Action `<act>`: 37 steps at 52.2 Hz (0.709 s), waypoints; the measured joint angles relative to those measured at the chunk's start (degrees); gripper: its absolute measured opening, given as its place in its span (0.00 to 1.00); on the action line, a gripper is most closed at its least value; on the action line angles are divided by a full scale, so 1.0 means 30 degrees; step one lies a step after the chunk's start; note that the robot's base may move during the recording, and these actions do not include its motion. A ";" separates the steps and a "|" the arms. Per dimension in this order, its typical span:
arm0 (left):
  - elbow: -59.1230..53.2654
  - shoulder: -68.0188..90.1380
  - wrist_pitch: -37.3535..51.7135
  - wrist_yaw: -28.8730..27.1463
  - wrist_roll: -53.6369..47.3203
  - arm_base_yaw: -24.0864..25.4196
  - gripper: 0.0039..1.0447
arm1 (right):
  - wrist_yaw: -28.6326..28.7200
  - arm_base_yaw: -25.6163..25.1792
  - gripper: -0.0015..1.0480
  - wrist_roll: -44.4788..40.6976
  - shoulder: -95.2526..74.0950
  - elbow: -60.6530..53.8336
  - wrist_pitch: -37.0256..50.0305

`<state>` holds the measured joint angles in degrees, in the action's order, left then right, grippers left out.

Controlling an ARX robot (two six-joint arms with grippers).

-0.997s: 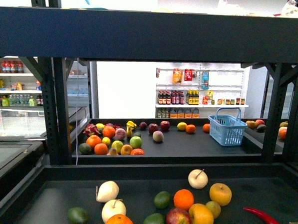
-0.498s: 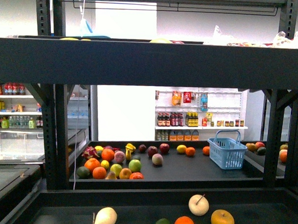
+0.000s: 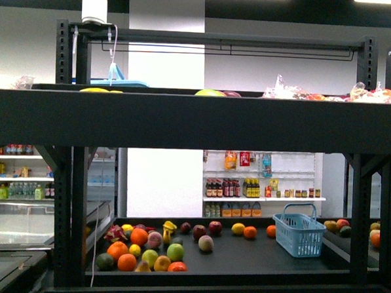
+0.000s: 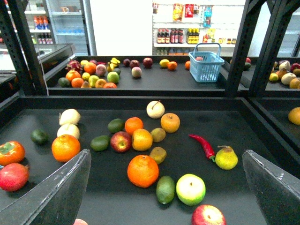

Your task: Pick lemon from shelf

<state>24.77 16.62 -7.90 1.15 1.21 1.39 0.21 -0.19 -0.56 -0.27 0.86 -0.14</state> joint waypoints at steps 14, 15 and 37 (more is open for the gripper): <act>-0.3548 -0.2018 0.1384 -0.0350 -0.0189 -0.0386 0.02 | -0.0022 0.0000 0.93 0.0000 0.0000 0.0000 0.0000; -0.3803 -0.2178 0.1472 -0.0357 -0.0189 -0.0393 0.02 | -0.0007 0.0000 0.93 0.0000 0.0000 0.0000 0.0000; -0.6433 -0.3978 0.2280 -0.0350 -0.0189 -0.0393 0.02 | -0.0015 0.0000 0.93 0.0000 0.0000 0.0000 0.0000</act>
<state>5.48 4.69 -1.06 0.10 0.64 0.21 0.16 -0.19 -0.56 -0.27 0.86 -0.14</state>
